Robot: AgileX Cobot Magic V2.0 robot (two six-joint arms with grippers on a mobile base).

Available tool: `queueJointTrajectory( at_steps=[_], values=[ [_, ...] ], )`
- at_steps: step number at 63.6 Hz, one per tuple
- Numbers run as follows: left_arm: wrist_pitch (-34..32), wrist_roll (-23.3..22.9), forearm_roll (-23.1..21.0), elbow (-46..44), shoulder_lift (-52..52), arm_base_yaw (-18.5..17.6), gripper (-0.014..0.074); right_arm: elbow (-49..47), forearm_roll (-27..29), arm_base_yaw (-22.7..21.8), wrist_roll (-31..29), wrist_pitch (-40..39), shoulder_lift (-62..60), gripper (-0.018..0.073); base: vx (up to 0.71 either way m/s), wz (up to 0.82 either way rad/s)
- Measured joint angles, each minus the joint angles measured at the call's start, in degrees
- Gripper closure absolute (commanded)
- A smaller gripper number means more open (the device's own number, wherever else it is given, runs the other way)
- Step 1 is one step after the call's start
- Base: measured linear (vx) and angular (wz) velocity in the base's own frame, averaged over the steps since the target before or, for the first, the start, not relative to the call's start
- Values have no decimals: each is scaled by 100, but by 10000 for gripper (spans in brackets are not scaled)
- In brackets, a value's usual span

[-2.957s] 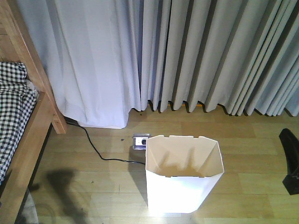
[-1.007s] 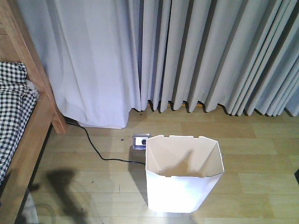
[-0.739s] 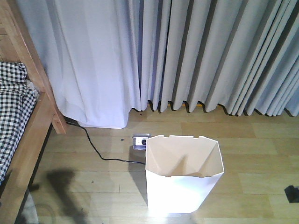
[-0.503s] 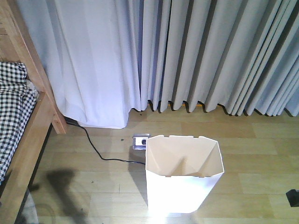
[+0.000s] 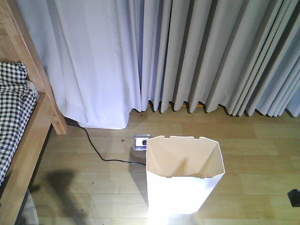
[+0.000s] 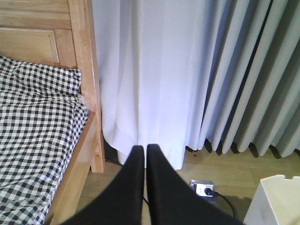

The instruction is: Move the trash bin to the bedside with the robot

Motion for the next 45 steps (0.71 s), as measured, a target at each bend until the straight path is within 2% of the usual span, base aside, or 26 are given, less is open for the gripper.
queueJointTrajectory(
  at_steps=[45],
  values=[
    [0,0,0,0,0,0,603,0,0,0,-112,0,0,568,0,0]
  ],
)
